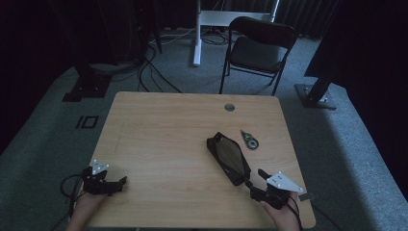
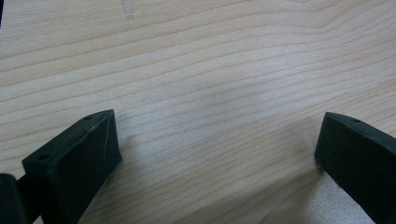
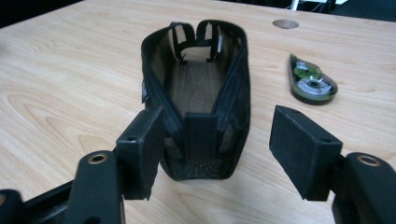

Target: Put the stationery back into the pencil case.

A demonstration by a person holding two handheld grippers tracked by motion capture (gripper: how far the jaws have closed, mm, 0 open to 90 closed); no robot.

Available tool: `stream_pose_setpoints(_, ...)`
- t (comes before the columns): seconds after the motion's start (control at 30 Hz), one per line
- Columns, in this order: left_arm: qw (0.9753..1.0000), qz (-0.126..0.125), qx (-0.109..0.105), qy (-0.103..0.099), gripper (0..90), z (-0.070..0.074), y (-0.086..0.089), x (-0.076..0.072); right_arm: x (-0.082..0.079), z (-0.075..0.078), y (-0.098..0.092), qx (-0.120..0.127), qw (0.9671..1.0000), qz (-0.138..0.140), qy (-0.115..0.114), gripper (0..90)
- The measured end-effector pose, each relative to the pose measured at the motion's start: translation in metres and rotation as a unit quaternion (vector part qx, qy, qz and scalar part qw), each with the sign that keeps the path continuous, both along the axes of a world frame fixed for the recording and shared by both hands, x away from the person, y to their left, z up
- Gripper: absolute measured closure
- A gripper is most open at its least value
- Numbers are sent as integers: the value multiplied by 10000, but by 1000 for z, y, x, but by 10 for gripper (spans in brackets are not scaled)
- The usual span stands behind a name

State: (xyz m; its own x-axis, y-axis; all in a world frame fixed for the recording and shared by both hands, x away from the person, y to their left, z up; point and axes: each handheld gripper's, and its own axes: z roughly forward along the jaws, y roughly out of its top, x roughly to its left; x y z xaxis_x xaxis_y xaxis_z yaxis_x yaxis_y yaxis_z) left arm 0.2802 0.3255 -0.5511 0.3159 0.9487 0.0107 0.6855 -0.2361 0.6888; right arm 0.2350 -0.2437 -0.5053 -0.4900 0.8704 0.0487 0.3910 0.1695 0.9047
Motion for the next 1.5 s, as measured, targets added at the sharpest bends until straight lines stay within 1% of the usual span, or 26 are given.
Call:
stream_pose_setpoints(0.1,10000,0,0,0,1,0,0,0,2,3,-5,69,9999,-78,-28,325)
stream_pose_setpoints(0.23,10000,1,-2,-1,1,0,0,0,5,8,-11,59,9998,-155,-103,318)
stream_pose_setpoints(0.3,10000,0,-2,-1,1,0,0,0,8,10,-16,63,9996,-237,-151,310)
stream_pose_setpoints(0.37,10000,1,0,0,1,0,0,0,10,10,-19,61,9995,-266,-150,302)
stream_pose_setpoints(0.53,10000,0,-1,0,1,0,0,0,19,6,-27,92,9994,-338,-52,284)
stream_pose_setpoints(0.6,10000,0,-1,0,1,0,0,0,23,4,-30,93,9992,-392,-51,271)
stream_pose_setpoints(0.67,10000,0,0,0,1,0,0,0,28,2,-33,41,9991,-413,-4,251)
stream_pose_setpoints(0.83,10000,2,-3,-2,1,0,0,0,39,-3,-39,55,9985,-542,47,251)
stream_pose_setpoints(0.87,10000,2,-3,-2,1,0,0,0,39,-3,-39,55,9985,-542,47,251)
stream_pose_setpoints(0.9,10000,0,0,-1,1,0,0,0,44,-6,-41,29,9983,-585,63,251)
stream_pose_setpoints(1.03,10000,0,0,0,1,0,0,0,49,-7,-43,7,9981,-605,81,251)
stream_pose_setpoints(1.07,10000,0,-1,0,1,0,0,0,58,-11,-45,26,9978,-650,108,251)
stream_pose_setpoints(1.1,10000,2,-1,0,1,0,0,0,60,-12,-45,-12,9976,-677,140,251)
stream_pose_setpoints(1.13,10000,2,-1,0,1,0,0,0,63,-13,-45,-71,9976,-668,143,251)
stream_pose_setpoints(1.23,10000,1,-2,-2,1,0,0,0,65,-14,-45,-83,9978,-639,165,251)
stream_pose_setpoints(1.3,10000,0,0,0,1,0,0,0,76,-17,-45,-107,9977,-631,218,251)
stream_pose_setpoints(1.4,10000,0,3,1,1,0,0,0,80,-18,-45,-148,9976,-631,258,252)
stream_pose_setpoints(1.43,10000,0,2,1,1,0,0,0,86,-20,-45,-98,9976,-620,300,252)
stream_pose_setpoints(1.47,10000,-1,2,1,1,0,0,0,86,-20,-45,-98,9976,-620,300,252)
stream_pose_setpoints(1.5,10000,1,0,0,1,0,0,0,90,-21,-44,-151,9975,-604,337,253)
